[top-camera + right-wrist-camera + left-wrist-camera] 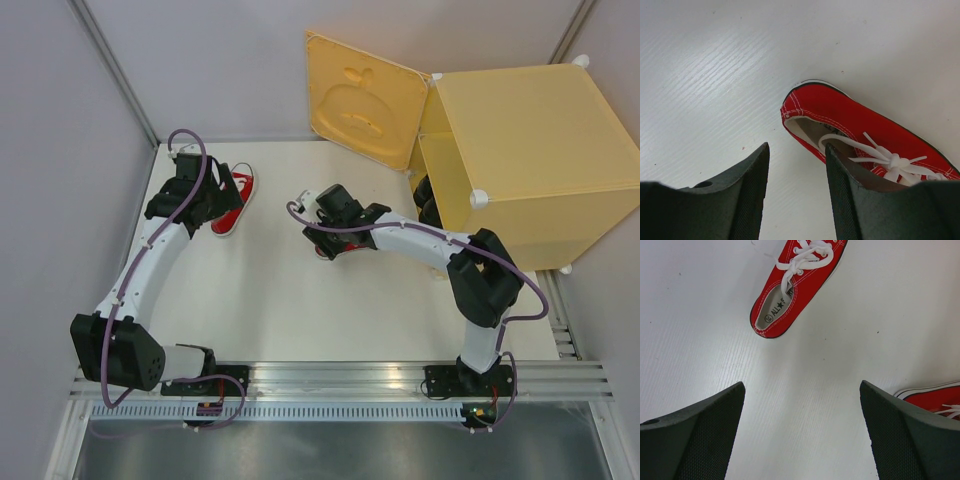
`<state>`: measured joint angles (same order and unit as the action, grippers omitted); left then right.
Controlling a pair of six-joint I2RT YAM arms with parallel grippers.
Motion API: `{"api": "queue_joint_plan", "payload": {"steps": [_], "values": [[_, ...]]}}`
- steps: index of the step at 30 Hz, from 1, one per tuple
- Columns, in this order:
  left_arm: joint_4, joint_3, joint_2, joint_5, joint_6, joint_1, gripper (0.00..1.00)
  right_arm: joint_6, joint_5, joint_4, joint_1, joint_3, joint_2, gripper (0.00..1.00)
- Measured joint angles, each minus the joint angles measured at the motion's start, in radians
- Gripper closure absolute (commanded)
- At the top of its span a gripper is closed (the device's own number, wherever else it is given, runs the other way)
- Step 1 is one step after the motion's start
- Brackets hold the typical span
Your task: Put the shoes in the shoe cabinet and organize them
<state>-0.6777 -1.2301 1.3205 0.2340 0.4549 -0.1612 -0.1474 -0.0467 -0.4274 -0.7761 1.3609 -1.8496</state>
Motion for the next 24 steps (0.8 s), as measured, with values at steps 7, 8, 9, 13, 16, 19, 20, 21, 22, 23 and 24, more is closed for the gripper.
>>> {"api": "queue_joint_plan", "payload": {"steps": [7, 8, 9, 13, 16, 19, 20, 21, 22, 23, 24], "values": [[0.000, 0.003, 0.000, 0.000, 0.000, 0.000, 0.03, -0.015, 0.023, 0.005, 0.000, 0.016, 0.000, 0.45], [0.000, 0.003, 0.000, 0.000, 0.000, 0.000, 0.03, -0.018, 0.024, 0.005, 0.000, 0.016, 0.000, 0.45], [0.000, 0.003, 0.000, 0.000, 0.000, 0.000, 0.03, -0.019, 0.025, 0.005, 0.000, 0.016, 0.000, 0.45], [0.000, 0.003, 0.000, 0.000, 0.000, 0.000, 0.03, -0.026, 0.021, 0.005, 0.000, 0.016, -0.001, 0.46], [0.000, 0.003, 0.000, 0.000, 0.000, 0.000, 0.03, -0.026, 0.013, 0.011, 0.000, 0.016, -0.012, 0.47], [0.000, 0.003, 0.000, 0.000, 0.000, 0.000, 0.03, -0.024, -0.005, 0.012, 0.000, 0.016, -0.035, 0.49], [0.000, 0.003, 0.000, 0.000, 0.000, 0.000, 0.03, -0.023, -0.012, 0.012, 0.000, 0.016, -0.042, 0.49], [0.000, 0.003, 0.000, 0.000, 0.000, 0.000, 0.03, -0.022, -0.020, 0.013, 0.000, 0.016, -0.047, 0.51], [0.000, 0.003, 0.000, 0.000, 0.000, 0.000, 0.03, -0.022, -0.027, 0.013, 0.000, 0.016, -0.050, 0.52], [0.000, 0.003, 0.000, 0.000, 0.000, 0.000, 0.03, -0.021, -0.033, 0.013, 0.001, 0.016, -0.050, 0.54], [0.000, 0.003, 0.000, 0.000, 0.000, 0.000, 0.03, -0.019, -0.037, 0.013, 0.001, 0.016, -0.050, 0.56]]}}
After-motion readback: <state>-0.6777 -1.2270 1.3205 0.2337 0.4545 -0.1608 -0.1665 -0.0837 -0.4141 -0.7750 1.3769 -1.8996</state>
